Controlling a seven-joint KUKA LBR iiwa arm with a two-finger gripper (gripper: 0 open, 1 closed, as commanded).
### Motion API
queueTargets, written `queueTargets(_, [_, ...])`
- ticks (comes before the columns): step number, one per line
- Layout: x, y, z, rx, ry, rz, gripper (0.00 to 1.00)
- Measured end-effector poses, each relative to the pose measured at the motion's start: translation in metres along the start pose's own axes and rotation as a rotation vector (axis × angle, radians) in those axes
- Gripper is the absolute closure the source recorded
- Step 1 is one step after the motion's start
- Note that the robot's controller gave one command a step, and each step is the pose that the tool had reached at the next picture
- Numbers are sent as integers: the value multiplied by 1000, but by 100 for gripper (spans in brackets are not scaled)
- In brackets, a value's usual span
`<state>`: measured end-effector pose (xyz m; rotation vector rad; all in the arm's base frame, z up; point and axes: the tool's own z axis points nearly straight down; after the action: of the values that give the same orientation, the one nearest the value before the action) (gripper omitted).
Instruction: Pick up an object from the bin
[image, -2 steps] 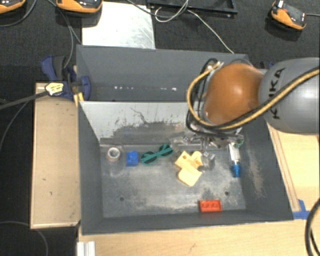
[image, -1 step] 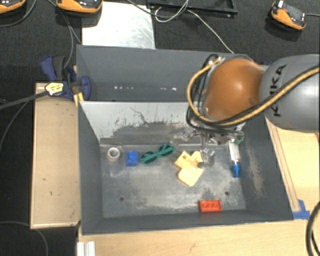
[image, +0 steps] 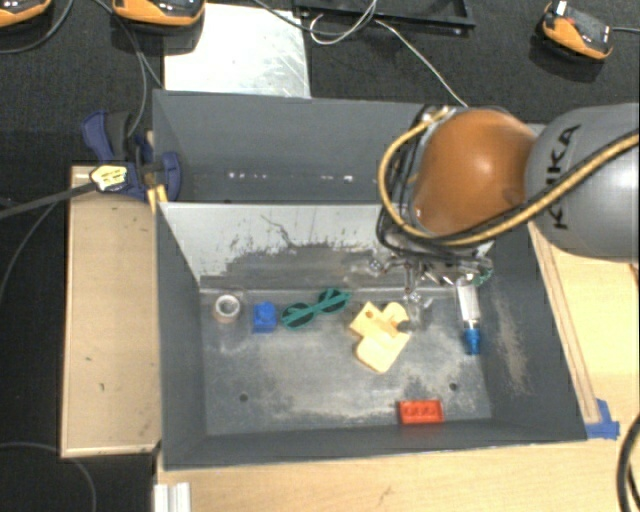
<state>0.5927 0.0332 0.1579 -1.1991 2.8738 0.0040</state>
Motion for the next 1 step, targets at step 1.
queueTargets(1, [-7, 4, -27, 4, -7, -27, 0])
